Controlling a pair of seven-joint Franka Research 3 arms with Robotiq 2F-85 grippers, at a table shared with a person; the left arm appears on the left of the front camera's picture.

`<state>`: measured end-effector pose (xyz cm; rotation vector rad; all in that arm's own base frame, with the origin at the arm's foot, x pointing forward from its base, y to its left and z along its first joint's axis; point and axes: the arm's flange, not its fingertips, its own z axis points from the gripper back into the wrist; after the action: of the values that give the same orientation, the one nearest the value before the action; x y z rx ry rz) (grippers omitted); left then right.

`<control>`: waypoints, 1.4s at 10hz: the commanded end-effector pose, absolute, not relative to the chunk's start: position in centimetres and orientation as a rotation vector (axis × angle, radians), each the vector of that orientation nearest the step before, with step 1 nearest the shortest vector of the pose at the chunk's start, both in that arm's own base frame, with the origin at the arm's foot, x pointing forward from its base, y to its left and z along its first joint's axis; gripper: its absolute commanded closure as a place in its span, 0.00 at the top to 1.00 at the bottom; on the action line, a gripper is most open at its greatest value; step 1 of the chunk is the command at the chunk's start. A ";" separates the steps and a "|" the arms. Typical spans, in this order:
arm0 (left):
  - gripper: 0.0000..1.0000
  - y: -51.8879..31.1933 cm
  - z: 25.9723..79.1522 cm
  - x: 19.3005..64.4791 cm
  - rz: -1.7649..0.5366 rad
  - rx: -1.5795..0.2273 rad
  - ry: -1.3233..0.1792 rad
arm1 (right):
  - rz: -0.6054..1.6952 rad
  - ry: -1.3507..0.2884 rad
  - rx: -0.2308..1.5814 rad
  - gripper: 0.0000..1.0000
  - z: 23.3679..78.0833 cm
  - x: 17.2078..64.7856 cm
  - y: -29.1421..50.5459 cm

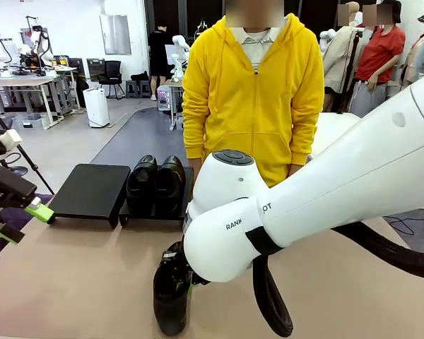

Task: Organize the shoes by placing them on the stand.
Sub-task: Pick up one Shoe and place it in the middle of the table.

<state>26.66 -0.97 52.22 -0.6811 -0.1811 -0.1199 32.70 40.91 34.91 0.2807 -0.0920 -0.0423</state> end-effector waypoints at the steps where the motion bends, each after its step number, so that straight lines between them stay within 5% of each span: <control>1: 1.00 -0.9 52.4 26.7 -0.114 -0.700 -0.181 | -0.082 -0.139 0.280 1.00 35.8 33.0 41.7; 5: 1.00 -0.9 52.4 26.7 -0.114 -0.700 -0.181 | -0.055 -0.127 0.373 1.00 41.0 32.0 37.7; 11: 1.00 -0.9 52.4 26.7 -0.114 -0.700 -0.181 | 0.206 -0.153 0.534 1.00 54.0 27.4 12.8; 14: 1.00 -0.9 52.4 26.7 -0.114 -0.700 -0.181 | 0.154 -0.100 0.578 1.00 52.4 25.8 5.0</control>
<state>26.66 -0.94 52.22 -0.6821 -0.1814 -0.1192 25.81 5.75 54.57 0.5974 -0.1242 0.1485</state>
